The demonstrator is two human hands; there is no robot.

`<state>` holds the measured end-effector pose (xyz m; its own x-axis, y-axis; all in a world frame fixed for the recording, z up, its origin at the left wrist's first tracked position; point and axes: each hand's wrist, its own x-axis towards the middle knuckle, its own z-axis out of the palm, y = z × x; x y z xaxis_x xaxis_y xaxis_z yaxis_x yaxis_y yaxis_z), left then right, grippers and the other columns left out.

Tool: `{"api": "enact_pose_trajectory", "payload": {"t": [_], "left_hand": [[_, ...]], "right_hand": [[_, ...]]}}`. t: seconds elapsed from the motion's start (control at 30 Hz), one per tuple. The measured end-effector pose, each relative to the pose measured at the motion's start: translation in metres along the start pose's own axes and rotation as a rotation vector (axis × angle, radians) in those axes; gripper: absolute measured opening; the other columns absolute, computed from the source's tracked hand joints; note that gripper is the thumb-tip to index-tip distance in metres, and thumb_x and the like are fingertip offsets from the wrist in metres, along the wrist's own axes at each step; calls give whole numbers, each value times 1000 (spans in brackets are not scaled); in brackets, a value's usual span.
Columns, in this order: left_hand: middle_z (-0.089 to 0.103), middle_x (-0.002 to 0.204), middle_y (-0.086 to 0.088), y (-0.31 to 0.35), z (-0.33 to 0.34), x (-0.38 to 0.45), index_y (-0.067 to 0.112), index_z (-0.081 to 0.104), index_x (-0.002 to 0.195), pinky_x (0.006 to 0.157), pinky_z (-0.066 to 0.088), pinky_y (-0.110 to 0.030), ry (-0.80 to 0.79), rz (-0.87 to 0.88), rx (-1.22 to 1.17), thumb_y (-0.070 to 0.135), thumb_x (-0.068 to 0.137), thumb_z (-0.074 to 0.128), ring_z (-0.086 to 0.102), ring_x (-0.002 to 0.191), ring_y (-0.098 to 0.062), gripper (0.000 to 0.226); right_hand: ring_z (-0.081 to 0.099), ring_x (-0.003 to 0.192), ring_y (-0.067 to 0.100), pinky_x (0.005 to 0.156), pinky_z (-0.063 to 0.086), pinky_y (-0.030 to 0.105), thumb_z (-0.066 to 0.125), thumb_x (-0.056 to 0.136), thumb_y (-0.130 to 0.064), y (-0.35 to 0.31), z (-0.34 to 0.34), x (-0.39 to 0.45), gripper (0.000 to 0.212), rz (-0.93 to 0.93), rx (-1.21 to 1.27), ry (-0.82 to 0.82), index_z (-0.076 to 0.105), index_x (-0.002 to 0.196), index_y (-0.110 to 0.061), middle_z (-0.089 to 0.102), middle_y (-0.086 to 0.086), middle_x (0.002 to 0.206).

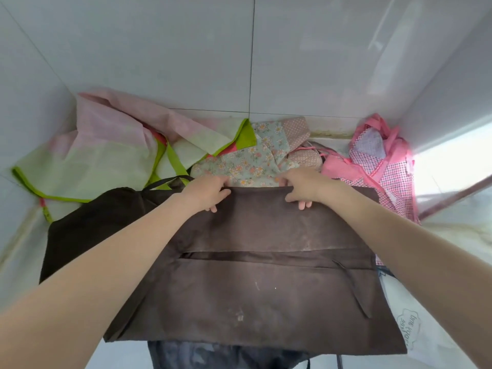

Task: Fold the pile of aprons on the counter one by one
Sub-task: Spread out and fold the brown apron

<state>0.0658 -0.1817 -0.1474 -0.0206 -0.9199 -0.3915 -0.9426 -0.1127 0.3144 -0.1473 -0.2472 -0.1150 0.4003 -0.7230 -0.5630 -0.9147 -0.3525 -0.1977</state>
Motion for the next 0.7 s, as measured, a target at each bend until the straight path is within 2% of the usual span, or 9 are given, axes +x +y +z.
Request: {"api": "enact_pose_trajectory", "payload": {"t": [0.1,0.17,0.23,0.33,0.4,0.47,0.53,0.6,0.7], "left_hand": [[62,102,-8,-10,-4,-8,9,42,124,70,49,-33,82,-18,62,28,97,45,64,72,-24,33],[57,87,-1,-25,-6,-14,10,45,123,79,51,-36,53,-43,138,29,93,51,64,70,-21,36],[60,85,-3,-44,-8,-23,12,52,121,81,50,-37,88,-87,224,27,92,52,64,87,-24,33],[62,114,-10,-58,-14,-36,15,56,122,81,45,-35,174,-146,194,26,95,50,58,104,-28,29],[63,114,-10,-61,-16,-42,15,57,120,80,45,-34,159,-98,195,24,97,47,58,90,-22,27],[63,112,-9,-64,-16,-45,14,58,119,78,46,-33,159,-65,204,25,97,46,56,83,-19,28],[61,115,-9,-76,-17,-50,16,59,119,75,43,-32,157,-99,260,27,97,46,58,98,-25,28],[60,116,-11,-97,-22,-59,16,59,117,77,43,-33,122,-197,352,29,96,48,56,107,-29,27],[59,118,-13,-134,-30,-79,16,60,117,82,44,-35,152,-377,394,27,95,49,55,110,-33,27]], "right_hand": [[60,53,19,49,37,19,47,89,-1,-15,6,9,11,-70,-138,74,50,90,-11,63,6,81],[60,61,25,50,34,18,47,87,5,-17,4,10,27,-18,-231,92,38,69,-13,56,9,78],[57,64,24,50,34,21,48,86,6,-23,-2,12,33,14,-290,75,32,65,-13,48,7,69],[57,58,20,53,37,24,55,88,-10,-55,-3,19,8,-98,-276,35,48,88,-11,55,6,83],[61,58,20,58,45,28,58,89,-17,-88,9,32,31,-235,-110,15,49,118,-11,62,7,105],[64,60,22,59,52,31,55,91,-14,-118,23,40,34,-310,26,-50,49,123,-3,68,15,102],[63,57,21,61,51,28,48,94,-10,-135,33,47,11,-323,16,-50,55,97,-3,71,18,82],[61,55,17,59,46,24,45,95,-10,-135,36,52,24,-324,28,-21,42,71,-13,69,13,68],[64,62,20,58,42,24,44,95,-9,-126,35,57,25,-280,80,-16,42,71,-14,67,13,70]]}}
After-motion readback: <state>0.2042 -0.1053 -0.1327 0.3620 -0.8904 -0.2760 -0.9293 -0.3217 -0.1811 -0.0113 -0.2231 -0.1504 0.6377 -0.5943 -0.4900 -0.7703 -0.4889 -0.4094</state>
